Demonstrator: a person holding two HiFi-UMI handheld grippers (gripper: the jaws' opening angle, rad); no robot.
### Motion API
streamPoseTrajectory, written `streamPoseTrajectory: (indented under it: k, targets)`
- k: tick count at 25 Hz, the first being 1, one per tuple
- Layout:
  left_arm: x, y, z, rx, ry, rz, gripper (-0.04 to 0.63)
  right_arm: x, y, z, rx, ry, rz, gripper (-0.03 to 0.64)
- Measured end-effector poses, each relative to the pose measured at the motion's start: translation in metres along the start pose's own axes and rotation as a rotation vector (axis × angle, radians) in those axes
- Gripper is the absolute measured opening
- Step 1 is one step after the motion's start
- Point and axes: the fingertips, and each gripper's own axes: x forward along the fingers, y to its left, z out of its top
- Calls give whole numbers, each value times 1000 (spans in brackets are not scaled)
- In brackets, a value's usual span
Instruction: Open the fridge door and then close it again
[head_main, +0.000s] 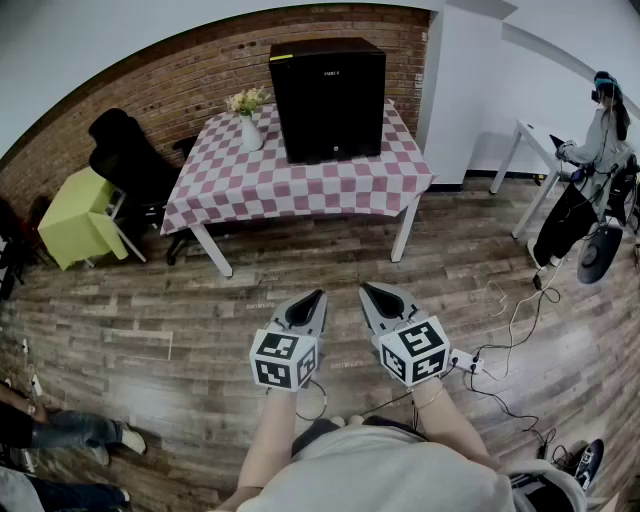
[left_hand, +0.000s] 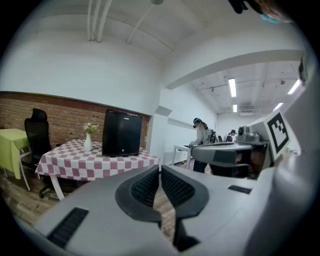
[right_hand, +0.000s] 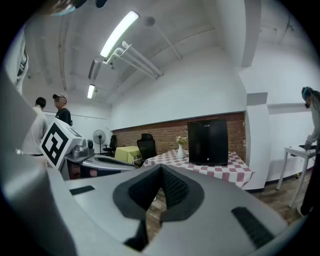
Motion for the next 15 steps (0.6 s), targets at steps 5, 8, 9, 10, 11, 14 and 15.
streamPoseTrajectory:
  k: [5, 8, 9, 10, 11, 14, 15]
  targets:
    - [-3, 2, 0, 1, 0, 18, 17, 1, 4, 0, 10, -6, 13, -2]
    - [-4, 0, -2, 3, 0, 16, 17, 0, 9, 1, 17, -10, 30, -2]
    - [-5, 0, -2, 3, 0, 16, 17, 0, 10, 1, 18, -12, 33, -2]
    - [-5, 0, -1, 4, -2, 18, 17, 0, 10, 2, 21, -15, 33, -2]
    - [-6, 1, 1, 4, -9, 22, 17, 0, 8, 4, 27, -22, 28, -2]
    - [-7, 3, 8, 13, -30, 37, 17, -3, 1, 7, 52, -45, 7, -2]
    - [-8, 4, 9, 17, -34, 42, 17, -4, -1, 7, 53, -48, 4, -2]
